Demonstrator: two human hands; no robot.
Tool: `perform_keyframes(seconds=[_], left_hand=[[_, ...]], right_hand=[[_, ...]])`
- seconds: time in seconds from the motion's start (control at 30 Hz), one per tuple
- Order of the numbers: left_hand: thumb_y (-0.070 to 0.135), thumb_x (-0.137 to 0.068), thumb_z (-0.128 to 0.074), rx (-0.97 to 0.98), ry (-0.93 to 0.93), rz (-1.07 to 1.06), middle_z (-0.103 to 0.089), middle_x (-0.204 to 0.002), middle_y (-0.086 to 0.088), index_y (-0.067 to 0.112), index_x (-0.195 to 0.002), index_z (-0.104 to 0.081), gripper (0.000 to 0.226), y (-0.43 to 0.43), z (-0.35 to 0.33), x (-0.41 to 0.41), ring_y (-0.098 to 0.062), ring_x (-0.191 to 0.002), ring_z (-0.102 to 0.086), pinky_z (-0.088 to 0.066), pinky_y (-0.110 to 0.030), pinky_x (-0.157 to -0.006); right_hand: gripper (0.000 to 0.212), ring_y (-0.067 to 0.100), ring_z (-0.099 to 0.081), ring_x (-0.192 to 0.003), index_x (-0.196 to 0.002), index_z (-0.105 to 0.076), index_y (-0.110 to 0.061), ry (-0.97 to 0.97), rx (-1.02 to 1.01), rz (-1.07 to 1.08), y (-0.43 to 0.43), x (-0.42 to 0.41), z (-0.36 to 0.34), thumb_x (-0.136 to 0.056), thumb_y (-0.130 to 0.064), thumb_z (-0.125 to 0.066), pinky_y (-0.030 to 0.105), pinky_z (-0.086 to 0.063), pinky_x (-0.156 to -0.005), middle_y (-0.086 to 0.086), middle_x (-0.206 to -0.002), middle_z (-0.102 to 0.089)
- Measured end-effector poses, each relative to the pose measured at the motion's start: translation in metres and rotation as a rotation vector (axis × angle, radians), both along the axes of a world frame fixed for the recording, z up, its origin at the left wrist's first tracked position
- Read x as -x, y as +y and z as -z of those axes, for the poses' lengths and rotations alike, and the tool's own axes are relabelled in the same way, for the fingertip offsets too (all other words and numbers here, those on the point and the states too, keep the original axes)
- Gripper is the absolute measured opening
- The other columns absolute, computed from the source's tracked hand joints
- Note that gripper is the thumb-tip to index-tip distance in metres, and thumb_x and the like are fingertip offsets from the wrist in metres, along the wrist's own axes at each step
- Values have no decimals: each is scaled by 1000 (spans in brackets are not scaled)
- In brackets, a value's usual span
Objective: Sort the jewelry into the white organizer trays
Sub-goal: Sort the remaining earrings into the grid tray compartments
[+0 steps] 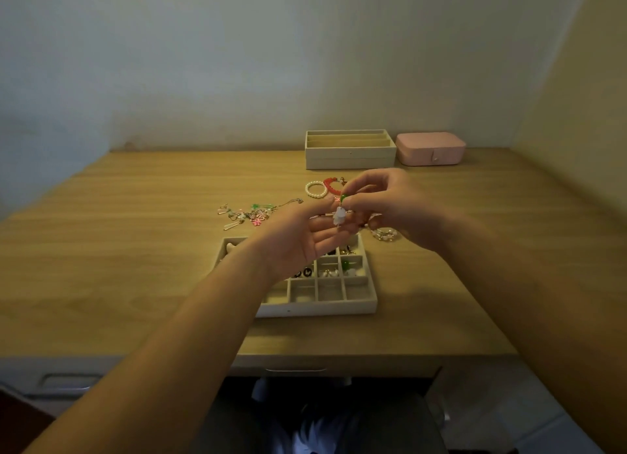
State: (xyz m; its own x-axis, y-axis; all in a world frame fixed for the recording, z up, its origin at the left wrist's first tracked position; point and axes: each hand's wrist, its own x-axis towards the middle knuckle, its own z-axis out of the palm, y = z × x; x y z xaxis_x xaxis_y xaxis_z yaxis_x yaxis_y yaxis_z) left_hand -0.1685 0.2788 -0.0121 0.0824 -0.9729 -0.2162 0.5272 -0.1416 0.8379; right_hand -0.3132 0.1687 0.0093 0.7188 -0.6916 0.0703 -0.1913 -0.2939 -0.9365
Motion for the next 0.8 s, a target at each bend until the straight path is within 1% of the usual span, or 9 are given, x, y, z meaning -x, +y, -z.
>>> perform_keyframes(seconds=[0.1,0.2,0.3,0.4,0.5,0.6,0.67,0.73,0.8], left_hand=[[8,-98,-59,22,-8,9,-68,-118,-25,-2,-125,-61,30,2,0,2,-25,-95,-72,-61,-26,-79],[2,-95,-60,13,-108,-45,-72,-107,-22,-2,-115,-66,21,3,4,4,-25,-92,-73,-62,-24,-71],[5,-92,-67,-7,-314,-113,-72,-100,-20,2,-105,-69,13,4,7,8,-24,-90,-72,-61,-22,-65],[9,-86,-75,-32,-556,-148,-74,-97,-18,4,-102,-70,18,4,8,11,-26,-87,-73,-62,-26,-69],[12,-82,-81,-49,-796,-151,-76,-91,-11,11,-94,-72,15,3,12,12,-24,-85,-75,-63,-33,-75],[13,-83,-80,-28,-1014,-151,-76,-85,-5,14,-92,-74,11,-1,18,16,-19,-77,-74,-63,-33,-71],[12,-82,-80,-8,-1132,-133,-76,-85,-3,16,-90,-75,10,-3,22,18,-16,-78,-72,-62,-37,-76],[12,-81,-81,3,-1199,-125,-75,-85,0,19,-86,-75,11,-5,26,18,-15,-82,-72,-61,-40,-82],[12,-82,-79,10,-1234,-140,-74,-85,2,23,-84,-72,14,-4,27,15,-13,-82,-71,-61,-35,-79]], right_hand=[[13,18,-71,-80,-99,-71,-14,17,-31,-26,-2,8,-3,-87,-13,-77,26,-55,-62,6,-91,-74],[12,19,-71,-79,-96,-74,-15,51,-48,-47,-5,13,-1,-86,-13,-79,27,-56,-64,7,-90,-76],[12,12,-70,-72,-94,-74,-16,122,-37,-63,-4,14,2,-85,-14,-80,23,-57,-61,3,-86,-76],[14,8,-69,-66,-95,-74,-14,221,5,-63,-5,15,5,-83,-15,-82,23,-57,-60,-2,-79,-74],[15,11,-69,-73,-97,-74,-12,342,82,-70,-8,16,7,-83,-13,-81,25,-56,-63,3,-86,-73],[12,13,-67,-76,-96,-74,-14,425,129,-104,-9,18,10,-86,-13,-79,24,-55,-62,5,-90,-73],[11,13,-67,-76,-97,-75,-15,463,145,-124,-9,18,11,-86,-14,-78,24,-54,-62,3,-90,-73],[12,12,-67,-76,-98,-76,-13,488,154,-149,-8,18,13,-86,-14,-78,24,-52,-62,3,-89,-74],[12,12,-67,-76,-99,-75,-13,496,151,-177,-8,19,14,-87,-13,-78,24,-52,-62,3,-88,-74]])
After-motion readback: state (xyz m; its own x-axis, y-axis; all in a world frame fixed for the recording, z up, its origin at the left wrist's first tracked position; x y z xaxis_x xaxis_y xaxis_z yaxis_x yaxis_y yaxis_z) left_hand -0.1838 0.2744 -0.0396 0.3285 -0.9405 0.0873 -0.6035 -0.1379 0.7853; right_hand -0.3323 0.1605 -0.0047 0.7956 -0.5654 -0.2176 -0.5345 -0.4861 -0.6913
